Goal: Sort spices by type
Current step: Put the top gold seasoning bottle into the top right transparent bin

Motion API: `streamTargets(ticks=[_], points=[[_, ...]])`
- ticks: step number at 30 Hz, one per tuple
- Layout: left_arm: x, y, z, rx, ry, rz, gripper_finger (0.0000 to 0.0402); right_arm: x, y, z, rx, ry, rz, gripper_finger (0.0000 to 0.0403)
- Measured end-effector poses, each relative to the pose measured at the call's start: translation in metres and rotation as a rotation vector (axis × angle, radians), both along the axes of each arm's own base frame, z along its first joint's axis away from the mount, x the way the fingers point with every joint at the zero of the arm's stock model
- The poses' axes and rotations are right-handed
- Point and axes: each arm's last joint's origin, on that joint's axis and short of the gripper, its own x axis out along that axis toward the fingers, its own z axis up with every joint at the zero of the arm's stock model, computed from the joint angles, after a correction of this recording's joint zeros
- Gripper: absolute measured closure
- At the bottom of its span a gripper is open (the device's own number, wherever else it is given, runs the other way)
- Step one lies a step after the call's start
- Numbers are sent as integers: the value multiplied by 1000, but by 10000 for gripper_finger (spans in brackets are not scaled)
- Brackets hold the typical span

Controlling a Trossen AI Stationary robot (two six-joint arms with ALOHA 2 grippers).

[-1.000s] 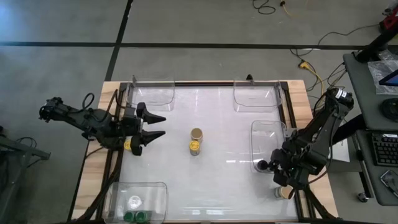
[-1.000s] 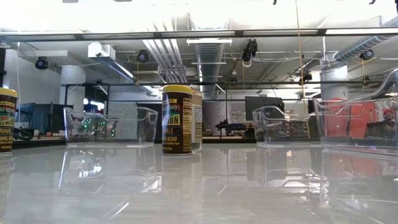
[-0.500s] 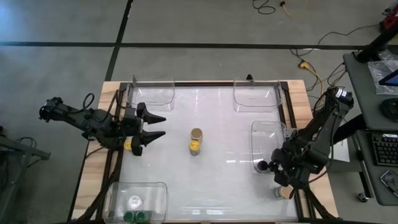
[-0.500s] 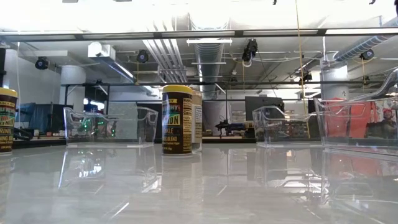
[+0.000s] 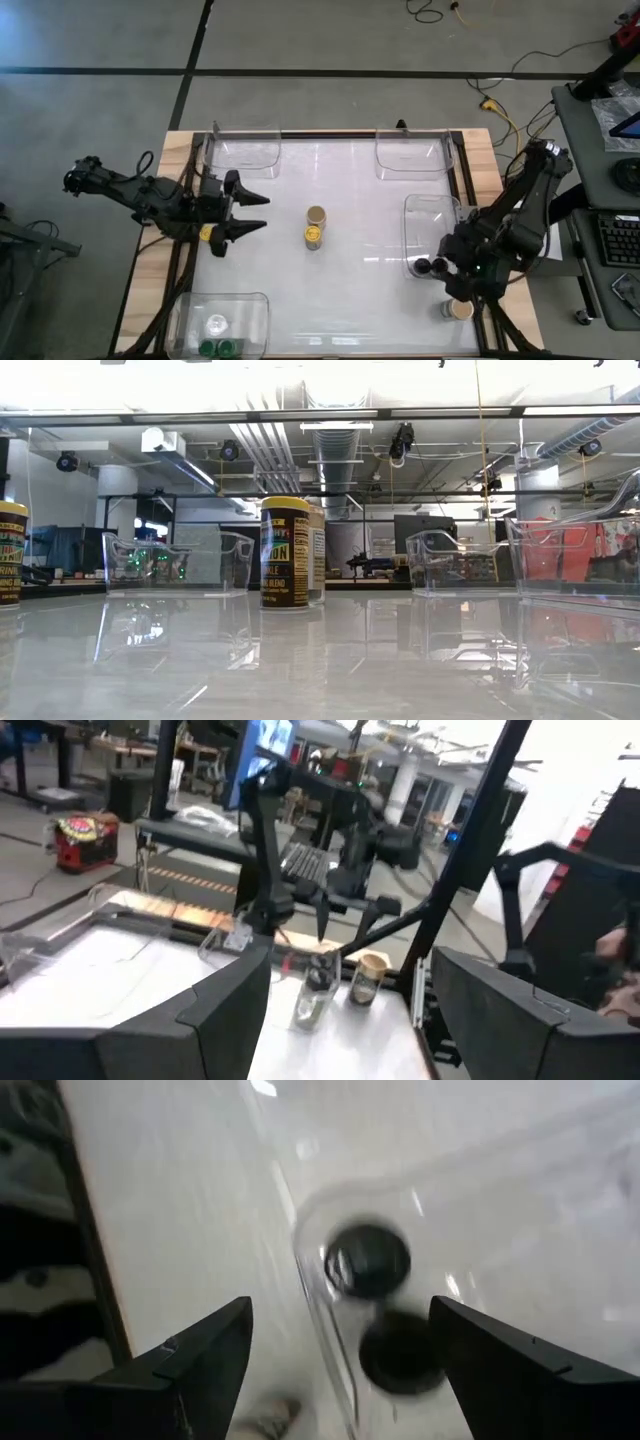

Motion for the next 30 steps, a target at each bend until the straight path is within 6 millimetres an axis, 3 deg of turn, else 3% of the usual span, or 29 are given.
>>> streamTargets(ticks=[5, 11, 16, 23, 30], points=[[16, -7, -11, -18, 66, -30, 141, 25, -8, 18, -48, -67, -12, 106], [25, -15, -21, 6, 131, -173, 141, 72, -15, 30, -120, -119, 11, 96], [25, -15, -23, -78, 153, -164, 141, 108, -23, 28, -166, -155, 45, 92], [19, -13, -36, -34, 300, -152, 141, 155, -22, 22, -175, -248, 79, 101], [15, -9, -37, -5, 385, -76, 141, 192, -23, 20, -209, -242, 76, 86]])
